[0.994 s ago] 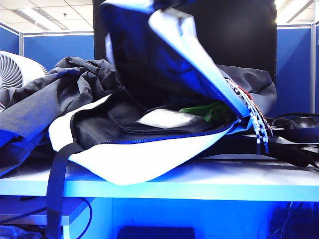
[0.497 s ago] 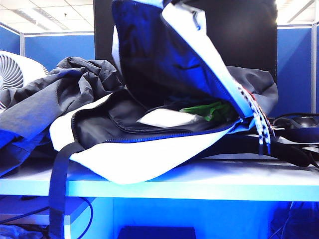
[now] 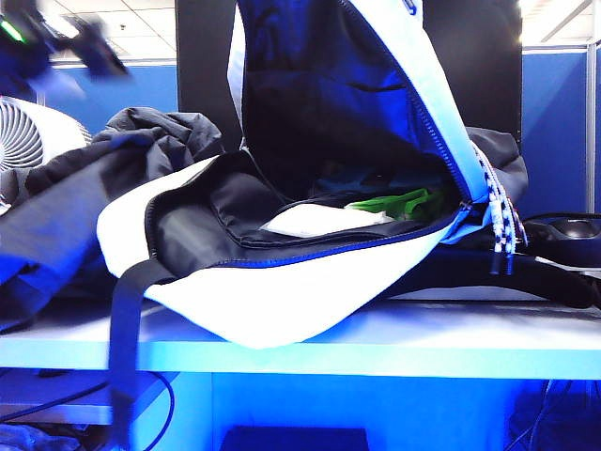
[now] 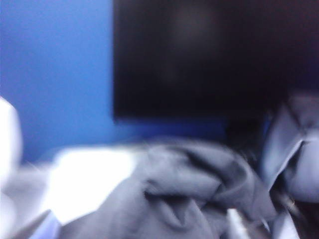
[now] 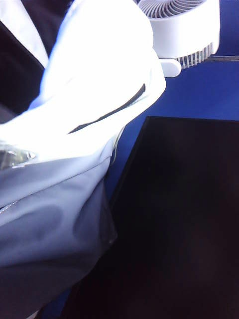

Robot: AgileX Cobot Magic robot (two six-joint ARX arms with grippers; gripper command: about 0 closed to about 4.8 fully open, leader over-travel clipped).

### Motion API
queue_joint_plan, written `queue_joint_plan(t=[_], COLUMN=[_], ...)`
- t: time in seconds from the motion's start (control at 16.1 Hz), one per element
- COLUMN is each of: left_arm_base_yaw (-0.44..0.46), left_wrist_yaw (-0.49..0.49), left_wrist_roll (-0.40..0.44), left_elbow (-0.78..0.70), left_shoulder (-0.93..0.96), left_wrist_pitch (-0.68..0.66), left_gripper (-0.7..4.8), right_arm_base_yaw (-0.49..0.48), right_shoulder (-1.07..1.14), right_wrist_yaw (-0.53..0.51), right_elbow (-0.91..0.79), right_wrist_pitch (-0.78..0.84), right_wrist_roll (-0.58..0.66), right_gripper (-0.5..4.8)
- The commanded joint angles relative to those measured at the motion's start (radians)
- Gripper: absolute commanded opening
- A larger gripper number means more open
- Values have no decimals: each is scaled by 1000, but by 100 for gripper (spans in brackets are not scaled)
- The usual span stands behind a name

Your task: Put the gray clothes into the backpack.

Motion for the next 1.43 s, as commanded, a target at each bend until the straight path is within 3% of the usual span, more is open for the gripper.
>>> queue_joint_plan(t=[0.06, 0.19, 0.5, 0.56, 0.62, 0.68, 0.75, 0.93, 1.24, 1.43], left_arm_base_yaw=[-44, -71, -76, -76, -76, -82, -84, -78, -59, -72], left_wrist_yaw=[30, -2, -201, -200, -180, -177, -161, -128, -60, 79], left_wrist_roll=[13, 53, 53, 52, 45, 44, 39, 35, 50, -110], left_elbow=[11, 11, 38, 49, 53, 56, 63, 102, 195, 195], left_shoulder=[72, 130, 289, 307, 313, 312, 303, 101, -364, -518], left_wrist_pitch=[-51, -69, -40, -42, -45, -42, -45, -89, -398, -612], left_gripper=[479, 479, 479, 479, 120, 18, -4, -6, -6, -5], right_arm_base_yaw=[1, 1, 8, 8, 8, 8, 7, 1, -11, -11], right_shoulder=[-16, -16, -16, -16, -16, -16, -16, -16, -16, -16], right_wrist_yaw=[2, 2, 1, 1, 1, 1, 2, 2, 5, 4], right_elbow=[14, 14, 14, 14, 14, 14, 14, 14, 14, 14], right_wrist_pitch=[74, 70, -6, -13, -15, -17, -19, -12, 30, 90], right_wrist_roll=[7, 8, 18, 34, 38, 37, 37, 37, 38, 41], right_gripper=[-5, -5, -5, -5, -5, -5, -5, -5, -5, -5])
